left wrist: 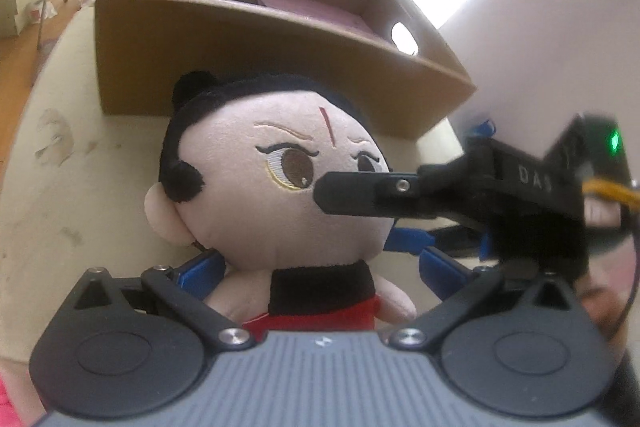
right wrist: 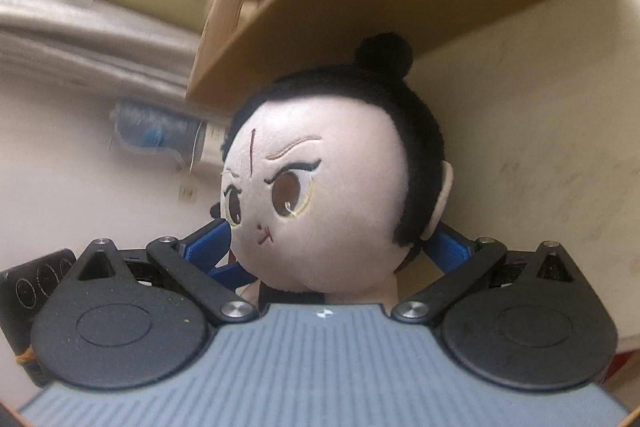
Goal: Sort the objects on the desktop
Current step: 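Lift the plush doll off the table with the right gripper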
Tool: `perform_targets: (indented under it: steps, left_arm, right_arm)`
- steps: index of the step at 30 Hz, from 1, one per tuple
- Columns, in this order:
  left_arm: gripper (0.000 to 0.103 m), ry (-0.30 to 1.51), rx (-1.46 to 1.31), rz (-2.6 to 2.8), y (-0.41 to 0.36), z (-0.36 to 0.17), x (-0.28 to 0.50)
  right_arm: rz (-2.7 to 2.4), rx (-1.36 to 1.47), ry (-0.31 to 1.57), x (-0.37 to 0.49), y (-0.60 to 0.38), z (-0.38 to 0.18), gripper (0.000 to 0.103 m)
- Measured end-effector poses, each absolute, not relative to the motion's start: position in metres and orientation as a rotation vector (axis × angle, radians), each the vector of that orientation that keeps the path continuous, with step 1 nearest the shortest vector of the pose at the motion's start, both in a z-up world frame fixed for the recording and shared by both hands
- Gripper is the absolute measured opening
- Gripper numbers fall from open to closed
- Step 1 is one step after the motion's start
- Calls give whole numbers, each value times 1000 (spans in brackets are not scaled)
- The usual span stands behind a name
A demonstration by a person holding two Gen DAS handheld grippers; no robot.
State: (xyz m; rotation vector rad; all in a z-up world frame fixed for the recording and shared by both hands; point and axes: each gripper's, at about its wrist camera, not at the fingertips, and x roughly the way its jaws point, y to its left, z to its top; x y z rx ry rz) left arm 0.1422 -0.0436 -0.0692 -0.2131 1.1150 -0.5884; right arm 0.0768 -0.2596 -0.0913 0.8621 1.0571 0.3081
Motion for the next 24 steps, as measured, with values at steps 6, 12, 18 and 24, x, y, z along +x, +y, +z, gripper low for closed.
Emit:
perform_targets:
  steps: [6, 12, 18, 24]
  left_arm:
    - [103, 1113, -231, -606, -31, -63, 129]
    - [103, 1145, -292, -523, -1, -73, 125]
    - [103, 1168, -463, -482, 22, -97, 143]
    - [103, 1173, -481, -540, 17, -101, 162]
  right_arm:
    - [247, 860, 986, 75, -281, -85, 102]
    - [217, 948, 954, 68, -317, -103, 102]
    - [248, 1020, 930, 82, -325, -117, 102]
    - [293, 1080, 954, 106, -310, -132, 102]
